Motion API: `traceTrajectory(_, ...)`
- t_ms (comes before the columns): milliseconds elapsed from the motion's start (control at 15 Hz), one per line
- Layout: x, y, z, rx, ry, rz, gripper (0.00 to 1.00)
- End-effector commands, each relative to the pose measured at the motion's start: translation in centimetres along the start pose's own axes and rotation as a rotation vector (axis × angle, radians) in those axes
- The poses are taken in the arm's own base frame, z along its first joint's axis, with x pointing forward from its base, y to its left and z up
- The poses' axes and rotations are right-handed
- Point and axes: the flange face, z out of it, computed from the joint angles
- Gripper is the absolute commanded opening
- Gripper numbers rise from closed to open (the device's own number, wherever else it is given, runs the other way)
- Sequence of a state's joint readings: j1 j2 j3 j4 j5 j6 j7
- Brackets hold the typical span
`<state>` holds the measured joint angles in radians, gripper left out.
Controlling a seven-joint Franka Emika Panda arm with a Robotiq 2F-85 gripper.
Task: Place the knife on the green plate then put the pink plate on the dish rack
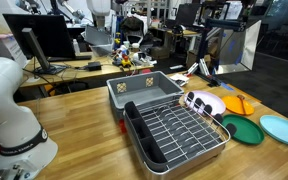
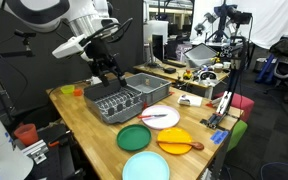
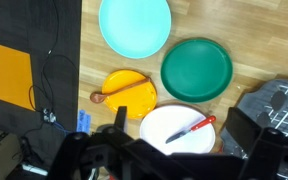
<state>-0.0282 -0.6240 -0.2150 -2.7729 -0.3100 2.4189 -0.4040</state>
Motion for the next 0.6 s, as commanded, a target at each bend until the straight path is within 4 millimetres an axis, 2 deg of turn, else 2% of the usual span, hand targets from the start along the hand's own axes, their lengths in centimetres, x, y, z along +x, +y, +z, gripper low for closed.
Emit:
traceTrajectory(0, 0.74, -0.03, 0.1, 0.003, 0.028, 0.003, 1.0)
traceTrajectory(133, 1.55, -0.06, 0.46, 0.006, 0.051, 0.003, 1.0)
traceTrajectory(533, 1.58, 0.1, 0.45, 0.006, 0.055, 0.008, 1.0)
